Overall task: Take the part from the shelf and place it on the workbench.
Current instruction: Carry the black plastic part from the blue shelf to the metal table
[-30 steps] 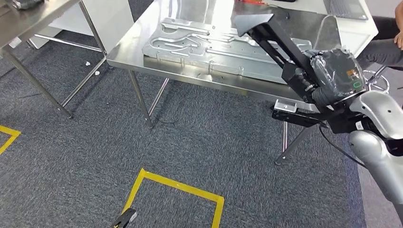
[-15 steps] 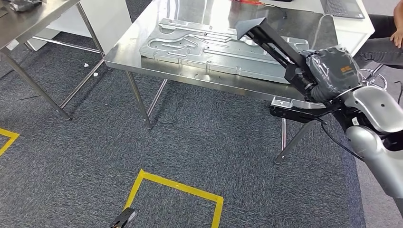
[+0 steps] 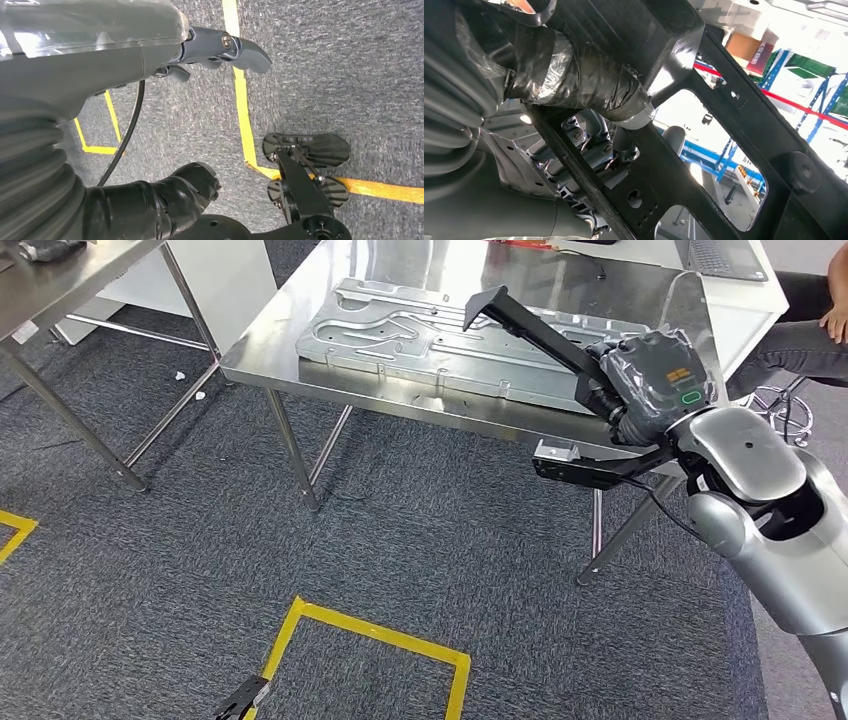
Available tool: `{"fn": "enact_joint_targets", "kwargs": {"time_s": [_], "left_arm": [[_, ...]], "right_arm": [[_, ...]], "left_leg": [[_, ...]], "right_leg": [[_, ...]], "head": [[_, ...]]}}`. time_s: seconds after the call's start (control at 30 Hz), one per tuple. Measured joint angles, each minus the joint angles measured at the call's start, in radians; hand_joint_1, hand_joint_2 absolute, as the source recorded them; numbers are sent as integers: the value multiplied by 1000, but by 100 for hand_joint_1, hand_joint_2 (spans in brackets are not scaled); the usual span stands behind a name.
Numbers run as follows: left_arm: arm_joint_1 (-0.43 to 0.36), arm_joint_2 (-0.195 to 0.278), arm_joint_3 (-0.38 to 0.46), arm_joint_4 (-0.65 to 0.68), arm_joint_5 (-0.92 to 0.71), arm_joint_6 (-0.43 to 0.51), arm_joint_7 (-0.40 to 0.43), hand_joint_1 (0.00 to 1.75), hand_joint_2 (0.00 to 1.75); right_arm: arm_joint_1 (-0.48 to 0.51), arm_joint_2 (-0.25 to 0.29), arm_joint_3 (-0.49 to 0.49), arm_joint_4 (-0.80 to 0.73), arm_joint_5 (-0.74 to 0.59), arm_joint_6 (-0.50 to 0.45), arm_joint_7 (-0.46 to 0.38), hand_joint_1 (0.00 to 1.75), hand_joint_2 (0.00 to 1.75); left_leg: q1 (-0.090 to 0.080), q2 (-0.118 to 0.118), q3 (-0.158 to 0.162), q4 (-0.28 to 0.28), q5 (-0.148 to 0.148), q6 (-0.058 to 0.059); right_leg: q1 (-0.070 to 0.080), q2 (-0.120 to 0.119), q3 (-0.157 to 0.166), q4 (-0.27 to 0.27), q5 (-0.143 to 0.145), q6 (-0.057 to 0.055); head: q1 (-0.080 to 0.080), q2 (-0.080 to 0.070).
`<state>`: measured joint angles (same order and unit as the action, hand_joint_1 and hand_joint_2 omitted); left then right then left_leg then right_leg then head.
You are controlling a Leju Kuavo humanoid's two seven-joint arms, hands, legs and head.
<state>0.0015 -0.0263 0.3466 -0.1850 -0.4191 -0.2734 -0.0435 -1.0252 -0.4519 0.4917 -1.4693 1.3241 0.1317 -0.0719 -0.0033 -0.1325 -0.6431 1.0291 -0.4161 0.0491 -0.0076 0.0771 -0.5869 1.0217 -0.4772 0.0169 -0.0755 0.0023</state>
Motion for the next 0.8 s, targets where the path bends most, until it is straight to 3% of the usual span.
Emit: {"fn": "enact_joint_targets", "kwargs": {"time_s": [0.27,0.43,0.47,0.53,0.6,0.63,0.67,0.7,0.77,0.8], "left_arm": [[0,1,1,0,-7,1,-1,0,175],[-1,3,4,0,-9,1,-1,0,175],[-1,3,4,0,-9,1,-1,0,175],[0,3,6,0,-9,1,-1,0,175],[4,3,8,0,-9,1,-1,0,175],[6,3,9,0,-9,0,-1,0,175],[8,3,9,0,-10,0,-1,0,175],[9,3,9,0,-10,0,-2,0,175],[9,-2,9,1,-11,0,-3,0,175],[9,-5,10,1,-11,-1,-4,0,175]], "right_arm": [[-26,16,16,12,10,12,0,175,175],[-38,21,17,16,13,14,0,175,175],[-43,22,19,17,14,14,0,175,175],[-53,26,23,18,16,16,-1,175,175],[-58,32,30,23,17,19,-2,175,175],[-58,35,34,26,17,22,-3,175,175],[-58,37,38,29,17,24,-3,175,175],[-59,38,42,32,17,27,-4,175,175],[-68,40,49,37,17,29,-4,175,175],[-72,41,51,39,17,30,-4,175,175]], "left_leg": [[-6,0,0,3,-2,3],[-5,6,2,1,-5,12],[-2,10,7,-4,-4,15],[1,19,17,-12,-6,24],[-2,28,24,-13,-13,29],[-4,31,28,-12,-17,30],[-6,33,34,-12,-23,30],[-9,34,42,-12,-29,30],[-13,34,57,-13,-42,29],[-12,34,61,-14,-47,27]], "right_leg": [[-6,0,1,-4,-1,3],[-10,5,2,-8,-4,11],[-8,-5,-3,3,-11,13],[-4,-39,-43,81,-50,15],[-2,-64,-118,219,-100,12],[-2,-68,-151,270,-107,10],[-1,-69,-169,286,-93,6],[2,-69,-168,261,-58,-1],[11,-60,-128,135,36,-27],[16,-53,-106,80,70,-42]], "head": [[0,0],[0,0],[1,0],[4,0],[5,0],[5,0],[5,0],[6,0],[3,0],[-3,0]]}}
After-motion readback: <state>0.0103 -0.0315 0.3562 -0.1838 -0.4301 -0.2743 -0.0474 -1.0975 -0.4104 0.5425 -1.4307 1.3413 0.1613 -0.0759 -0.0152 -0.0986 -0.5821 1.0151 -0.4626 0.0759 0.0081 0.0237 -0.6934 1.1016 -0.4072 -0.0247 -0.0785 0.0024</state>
